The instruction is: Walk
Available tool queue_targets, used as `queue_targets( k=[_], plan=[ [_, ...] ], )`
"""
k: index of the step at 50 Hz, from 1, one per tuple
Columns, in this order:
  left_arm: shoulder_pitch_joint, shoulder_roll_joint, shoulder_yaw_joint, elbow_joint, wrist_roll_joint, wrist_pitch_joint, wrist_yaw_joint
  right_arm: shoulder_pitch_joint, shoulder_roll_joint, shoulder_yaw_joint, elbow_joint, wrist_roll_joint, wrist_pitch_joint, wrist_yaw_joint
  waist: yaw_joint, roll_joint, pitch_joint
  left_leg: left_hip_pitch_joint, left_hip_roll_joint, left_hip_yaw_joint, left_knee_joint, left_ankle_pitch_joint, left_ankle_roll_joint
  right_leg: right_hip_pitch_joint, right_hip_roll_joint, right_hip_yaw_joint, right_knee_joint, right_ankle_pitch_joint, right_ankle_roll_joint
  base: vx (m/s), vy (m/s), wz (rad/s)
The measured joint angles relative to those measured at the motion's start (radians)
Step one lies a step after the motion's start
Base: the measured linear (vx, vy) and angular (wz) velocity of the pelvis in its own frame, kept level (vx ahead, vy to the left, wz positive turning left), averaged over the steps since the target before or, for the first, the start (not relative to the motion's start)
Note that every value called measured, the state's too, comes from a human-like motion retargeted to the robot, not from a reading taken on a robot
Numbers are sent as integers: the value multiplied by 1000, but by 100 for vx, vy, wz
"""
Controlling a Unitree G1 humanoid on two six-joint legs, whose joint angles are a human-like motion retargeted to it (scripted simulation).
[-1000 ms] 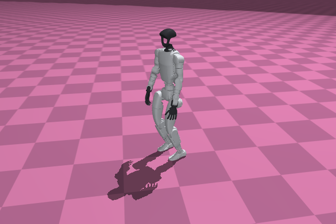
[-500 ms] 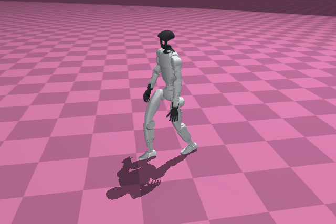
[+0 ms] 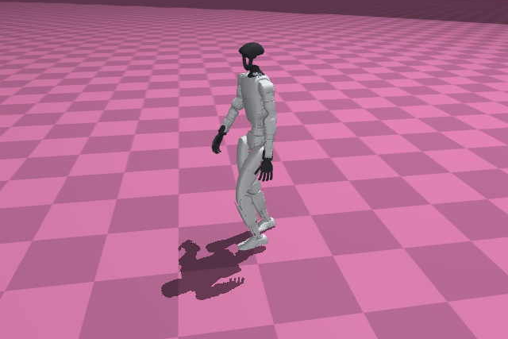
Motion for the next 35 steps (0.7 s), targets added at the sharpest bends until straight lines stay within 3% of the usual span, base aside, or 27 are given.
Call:
queue_targets(
  k=[5, 10, 15, 17, 20, 25, 32, 35],
  plan=[
    [9, 13, 5, 38, 3, 4, -15, -3, 0, 12, -47, 16, 0, 11, -2, -36, -19, 19, -71, -73, -421, 120, -28, 91, -23, 54, 23, -71, 4, 69, 8, -39],
    [14, 36, 12, 80, 1, 17, 2, 45, 25, 9, -33, 21, 3, 9, -3, -90, -63, 39, -138, -72, -308, 127, 15, 119, -61, 83, 207, -95, 43, 73, 8, -33],
    [-32, 84, 7, 90, -2, 28, -15, 68, 45, -7, 15, 48, 17, 47, -25, -163, -70, 148, -200, -56, -253, 24, 93, -12, -126, 36, 643, 172, 172, 72, 6, -16],
    [-52, 101, -8, 73, 7, 32, -20, 66, 45, -10, 23, 67, 17, 55, -50, -166, -65, 206, -195, -61, -265, -8, 104, -110, -158, -19, 790, 201, 157, 73, 6, -4],
    [-85, 108, -36, 52, 16, 36, -27, 67, 41, -21, 24, 112, 12, 52, -96, -155, -55, 307, -177, -72, -315, -36, 97, -254, -224, -124, 889, 123, 93, 74, 6, 2],
    [-145, 75, -68, 8, -14, 25, -33, 79, 44, -65, 28, 196, 1, 30, -179, -130, -30, 487, -143, -90, -412, -62, 73, -422, -280, -262, 679, 47, 60, 75, 2, 13],
    [-200, 32, -89, -68, -27, -21, -34, 104, 80, -159, 51, 268, -1, -27, -250, -93, -16, 650, -90, -88, -440, -153, 50, -497, -231, -348, 36, 216, 164, 78, -7, 0],
    [-182, 16, -95, -88, -21, -27, -28, 130, 86, -186, 56, 281, -1, -51, -266, -79, -36, 691, -76, -76, -393, -175, 39, -515, -218, -347, 32, 287, 167, 82, -13, -10]
  ],
)
